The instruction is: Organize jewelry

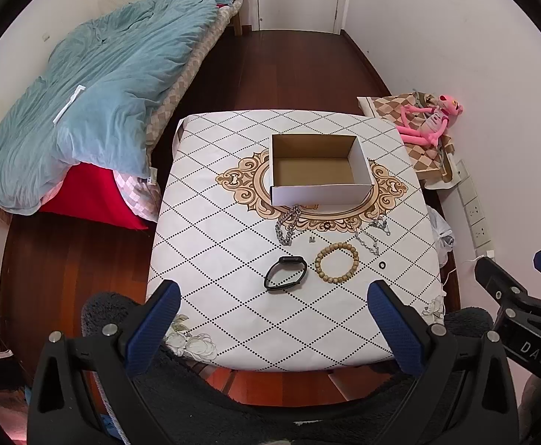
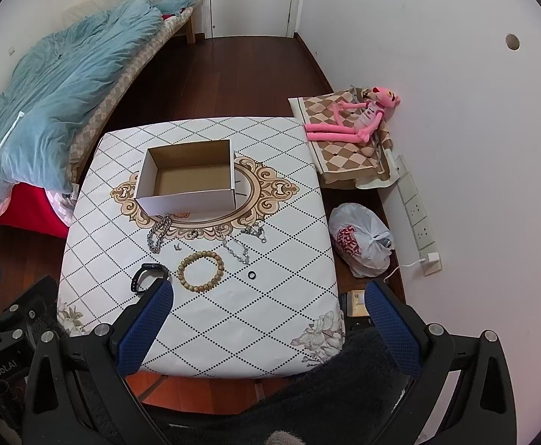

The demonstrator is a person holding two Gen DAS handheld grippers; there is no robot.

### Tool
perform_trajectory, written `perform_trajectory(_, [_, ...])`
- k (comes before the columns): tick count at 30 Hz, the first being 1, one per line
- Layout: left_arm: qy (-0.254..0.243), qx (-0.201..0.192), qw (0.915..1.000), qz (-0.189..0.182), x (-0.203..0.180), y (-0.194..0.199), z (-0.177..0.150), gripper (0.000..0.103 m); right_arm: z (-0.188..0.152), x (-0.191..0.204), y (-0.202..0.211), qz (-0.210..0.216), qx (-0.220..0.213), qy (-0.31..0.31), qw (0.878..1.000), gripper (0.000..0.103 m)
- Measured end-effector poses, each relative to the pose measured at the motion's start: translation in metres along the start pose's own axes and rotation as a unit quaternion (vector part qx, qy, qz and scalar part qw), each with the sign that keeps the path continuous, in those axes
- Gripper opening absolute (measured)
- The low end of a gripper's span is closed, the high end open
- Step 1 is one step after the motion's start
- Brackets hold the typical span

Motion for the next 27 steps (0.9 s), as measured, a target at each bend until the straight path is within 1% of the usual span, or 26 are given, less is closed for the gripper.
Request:
perform_trajectory(8, [0.001, 0.001, 1.0000, 0.000, 0.001, -0.001, -0.001, 0.103, 0.001, 0.000, 0.000, -0.002, -0.007, -0.001, 1.000, 0.103])
perform_trajectory(12, [-0.002, 0.007, 0.9999, 0.008, 0.002, -0.016, -0.001, 0.103, 0.002, -0.003, -0.016, -0.007, -0.002, -0.009, 1.000, 0.103])
perform_trajectory(16, [-0.003, 0.024, 0.9993, 0.028, 0.006, -0.054, 0.000, 0.103, 0.000, -0.010, -0.061, -0.005, 0.021, -0.030, 0.999, 0.103])
perform_trajectory(20, [-0.005, 0.052, 0.9974, 0.050, 0.012, -0.098, -0.002, 0.103, -0.009, -0.011, -0.115, 0.004, 0.063, -0.046, 0.997, 0.103])
perform_trajectory(24, [-0.003, 0.078, 0.9950, 0.062, 0.016, -0.134, -0.008, 0.103, -0.024, -0.005, -0.173, 0.010, 0.108, -0.049, 0.993, 0.099])
perform_trajectory(27, [-0.011, 0.097, 0.9925, 0.073, 0.015, -0.160, -0.013, 0.103, -0.031, 0.001, -0.208, 0.018, 0.131, -0.047, 0.990, 0.093])
Point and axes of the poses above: each gripper's, at about its wrist camera, not at the fingertips, and y roughly against the way its jaws point, x to its left, z to its top, the point moved 6 cm from there along -y, roughly the way its jaws point, and after that the axes turned 6 degrees about z, right-handed, at the moved point
